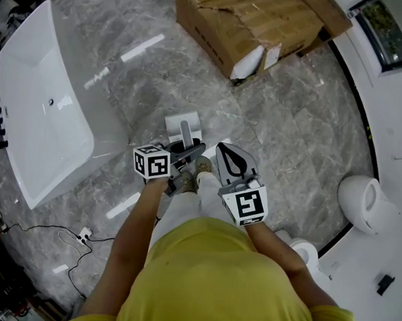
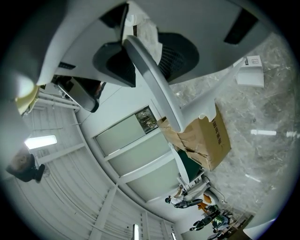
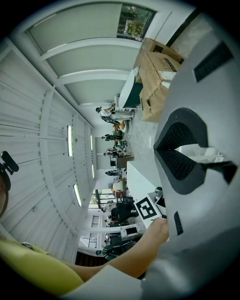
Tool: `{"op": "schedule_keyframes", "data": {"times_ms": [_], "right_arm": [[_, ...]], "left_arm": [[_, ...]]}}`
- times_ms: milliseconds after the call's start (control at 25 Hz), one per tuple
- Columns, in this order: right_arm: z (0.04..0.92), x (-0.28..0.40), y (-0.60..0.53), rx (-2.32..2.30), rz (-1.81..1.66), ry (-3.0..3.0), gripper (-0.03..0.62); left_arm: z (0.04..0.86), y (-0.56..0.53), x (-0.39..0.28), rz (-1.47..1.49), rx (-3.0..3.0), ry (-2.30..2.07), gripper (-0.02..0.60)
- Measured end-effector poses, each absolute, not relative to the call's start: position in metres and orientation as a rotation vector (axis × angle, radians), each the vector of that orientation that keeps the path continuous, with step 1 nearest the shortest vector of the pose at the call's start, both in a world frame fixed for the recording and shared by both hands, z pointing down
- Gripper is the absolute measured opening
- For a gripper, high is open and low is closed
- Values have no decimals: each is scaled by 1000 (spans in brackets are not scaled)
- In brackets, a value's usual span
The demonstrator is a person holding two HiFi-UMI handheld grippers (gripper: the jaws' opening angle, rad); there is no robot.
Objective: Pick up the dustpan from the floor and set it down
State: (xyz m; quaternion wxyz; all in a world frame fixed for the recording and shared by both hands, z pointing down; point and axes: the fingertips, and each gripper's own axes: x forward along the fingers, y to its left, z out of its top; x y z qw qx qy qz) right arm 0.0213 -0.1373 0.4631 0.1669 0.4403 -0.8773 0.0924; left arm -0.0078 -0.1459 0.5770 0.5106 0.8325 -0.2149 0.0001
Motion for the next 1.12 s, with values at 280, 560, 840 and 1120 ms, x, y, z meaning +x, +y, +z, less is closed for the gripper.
{"op": "schedule_keyframes", "data": {"times_ms": [280, 560, 840, 1120], "right_arm": [[460, 21, -135, 1265, 251, -2495, 11], [453, 22, -125, 1298, 232, -2486, 11], [436, 16, -107, 1402, 192, -2497, 11], [397, 4, -101, 1467, 144, -2567, 11]], "left_arm": [[585, -129, -2, -14, 1976, -501, 137], [605, -123, -14, 116, 1928, -585, 328], [580, -110, -72, 64, 2001, -832, 199], [481, -112, -118, 100, 2348, -1293, 3]]}}
